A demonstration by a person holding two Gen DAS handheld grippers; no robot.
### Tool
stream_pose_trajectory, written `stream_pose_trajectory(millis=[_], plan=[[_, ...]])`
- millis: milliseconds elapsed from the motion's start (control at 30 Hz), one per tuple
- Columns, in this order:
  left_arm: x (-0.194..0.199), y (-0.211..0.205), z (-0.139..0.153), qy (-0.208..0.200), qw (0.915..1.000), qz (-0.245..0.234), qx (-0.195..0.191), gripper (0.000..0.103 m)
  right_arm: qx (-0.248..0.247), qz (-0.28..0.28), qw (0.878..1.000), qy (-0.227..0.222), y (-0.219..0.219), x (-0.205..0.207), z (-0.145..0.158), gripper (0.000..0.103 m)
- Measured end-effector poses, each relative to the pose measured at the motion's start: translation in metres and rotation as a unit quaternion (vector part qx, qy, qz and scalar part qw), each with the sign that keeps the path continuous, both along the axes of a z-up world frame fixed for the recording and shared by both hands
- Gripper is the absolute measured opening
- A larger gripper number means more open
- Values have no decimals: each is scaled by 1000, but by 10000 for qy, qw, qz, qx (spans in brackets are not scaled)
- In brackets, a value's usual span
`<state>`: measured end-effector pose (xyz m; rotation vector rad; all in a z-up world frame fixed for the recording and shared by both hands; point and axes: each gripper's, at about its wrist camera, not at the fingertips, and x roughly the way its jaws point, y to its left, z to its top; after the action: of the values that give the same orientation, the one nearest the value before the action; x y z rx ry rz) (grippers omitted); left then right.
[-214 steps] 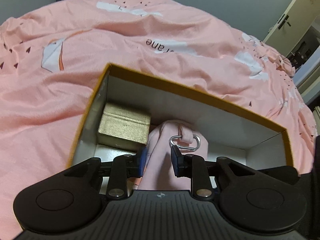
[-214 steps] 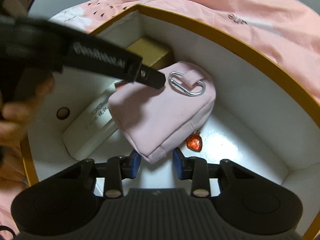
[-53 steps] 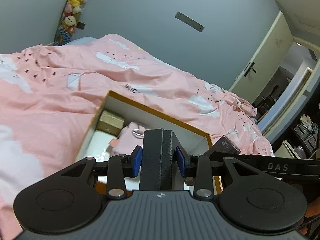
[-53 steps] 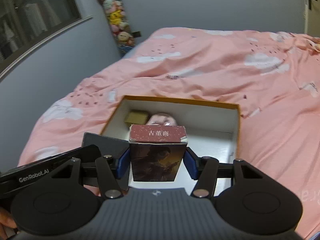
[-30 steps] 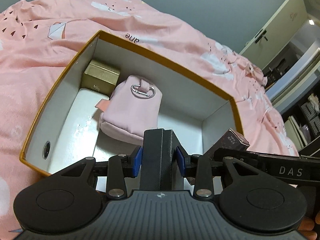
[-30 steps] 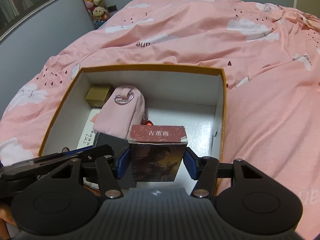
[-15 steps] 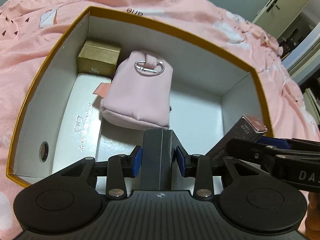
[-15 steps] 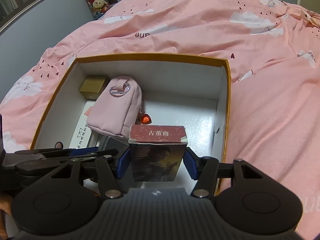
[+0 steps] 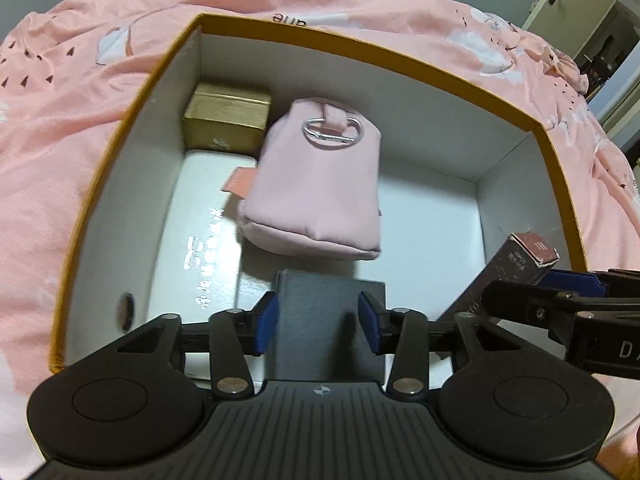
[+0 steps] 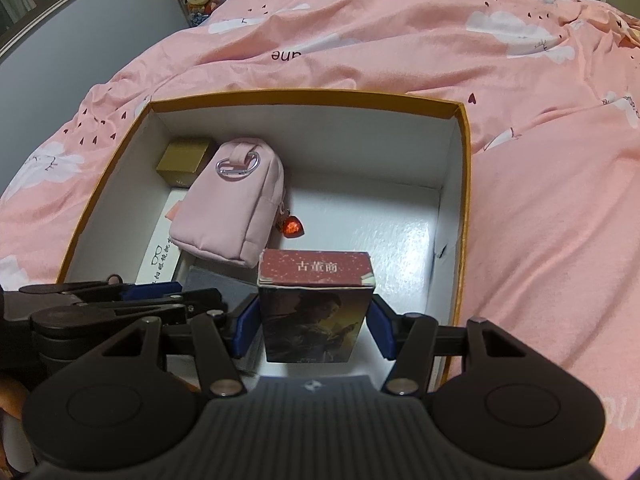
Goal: Organize objects
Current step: 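Lower the painted-cover box into the box with the right gripper while the left lowers the dark box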
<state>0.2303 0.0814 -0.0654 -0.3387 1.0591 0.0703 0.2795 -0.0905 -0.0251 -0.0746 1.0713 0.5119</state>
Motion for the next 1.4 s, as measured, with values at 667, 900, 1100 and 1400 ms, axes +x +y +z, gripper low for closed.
stream_pose_trajectory(millis=[667,900,1100,1400], plan=[[-8,48,26,-572,9960,200,-659,49,-356,221,9893,1394,33,42,-33,59],[-7,48,25,-573,9963,247,-584,46,-443,-87,9800,1940,36,63,-61,59],[-4,45,18,-472,9971,192,-564,46,-11,-261,9746,2223,26,66,-70,66],[-5,39,10,-373,9981,131,-471,46,-212,158,9791,2018,28,49,-67,54]])
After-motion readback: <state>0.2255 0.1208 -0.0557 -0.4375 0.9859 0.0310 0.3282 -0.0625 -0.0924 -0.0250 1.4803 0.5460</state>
